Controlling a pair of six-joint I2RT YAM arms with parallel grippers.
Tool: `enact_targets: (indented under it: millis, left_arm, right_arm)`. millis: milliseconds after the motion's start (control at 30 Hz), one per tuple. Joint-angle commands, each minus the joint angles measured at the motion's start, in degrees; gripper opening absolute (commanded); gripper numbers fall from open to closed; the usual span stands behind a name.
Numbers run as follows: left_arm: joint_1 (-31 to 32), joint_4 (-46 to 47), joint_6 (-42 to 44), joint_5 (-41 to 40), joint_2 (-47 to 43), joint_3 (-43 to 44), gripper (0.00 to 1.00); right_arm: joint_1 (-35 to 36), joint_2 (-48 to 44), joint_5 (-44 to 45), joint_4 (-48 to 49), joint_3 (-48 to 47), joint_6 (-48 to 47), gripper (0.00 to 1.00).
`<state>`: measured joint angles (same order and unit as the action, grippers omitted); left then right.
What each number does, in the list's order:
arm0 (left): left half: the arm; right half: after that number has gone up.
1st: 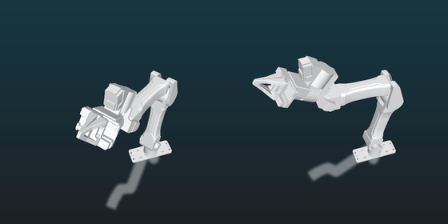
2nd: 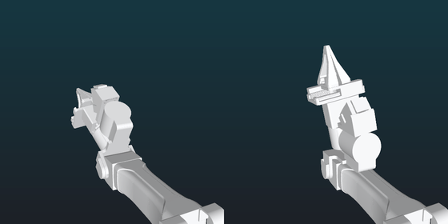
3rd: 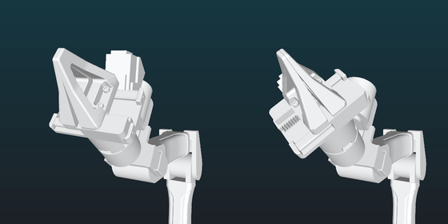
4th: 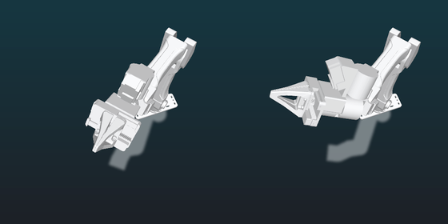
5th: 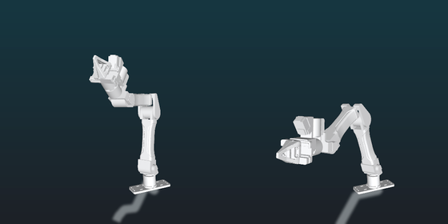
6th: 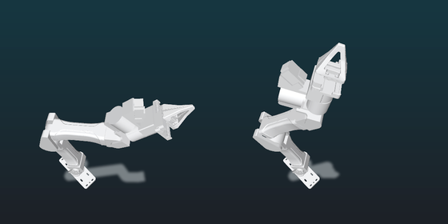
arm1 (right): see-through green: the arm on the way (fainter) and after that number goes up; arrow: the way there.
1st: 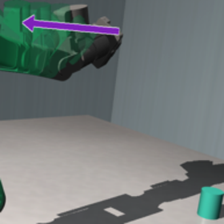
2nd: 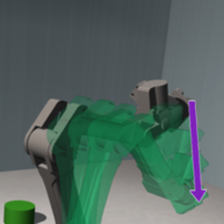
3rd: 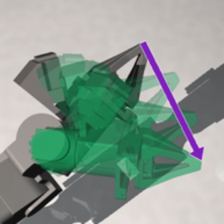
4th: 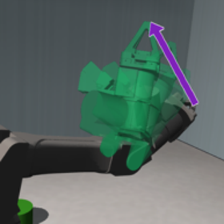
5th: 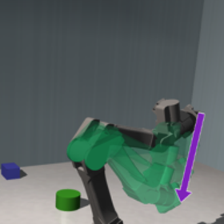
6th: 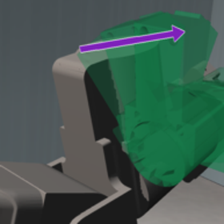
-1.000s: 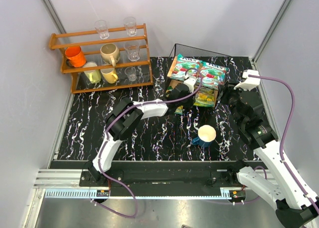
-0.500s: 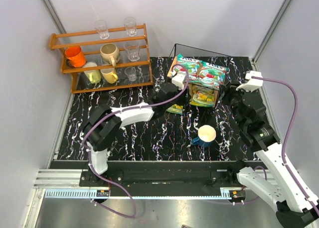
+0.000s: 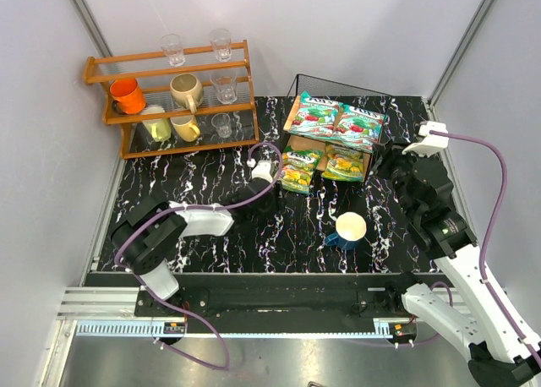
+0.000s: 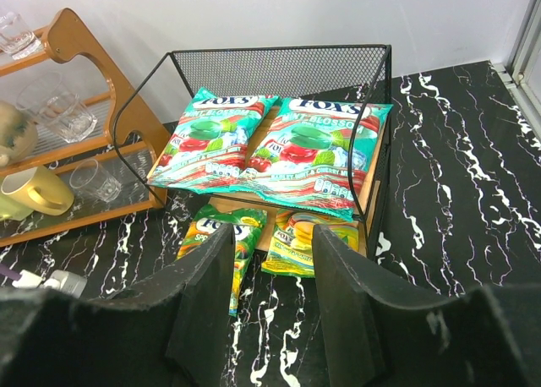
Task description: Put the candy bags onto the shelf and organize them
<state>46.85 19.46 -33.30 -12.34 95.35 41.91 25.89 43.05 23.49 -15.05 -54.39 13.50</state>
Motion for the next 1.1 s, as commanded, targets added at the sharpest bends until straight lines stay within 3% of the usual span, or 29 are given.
enact_targets:
  millis: [0,67,100,233,467,1067]
  left_arm:
    - [-1.76,2.95,-5.54,-2.96,0.35,0.36,0.52]
    - [-3.51,3.12,-6.34,-1.82,1.32,0.72,0.45]
    - [-3.96,3.56,-6.51,-1.29,2.63,0.80,0.31]
    - [-5.89,2.69,-5.90,0.73,6.24,3.69,0.05]
    - [-6.33,1.37,-5.20,1.61,10.02,6.95,0.00]
    - [-8.35,-2.58,-3.00,3.11,16.09,18.99,0.00]
  right_arm:
    - [0.39,-0.86,1.12,0.11,-0.72,0.57,0.50]
    - [0.39,-0.86,1.30,0.02,-0.80,0.39,0.50]
    - [0.39,-0.86,1.30,0.11,-0.89,0.30,0.50]
    - [0.39,-0.51,1.65,0.19,-0.98,0.04,0.50]
    - [0.48,-0.24,1.83,0.55,-0.72,-0.14,0.51]
    - [0.39,0.11,2.18,0.72,-0.63,-0.93,0.51]
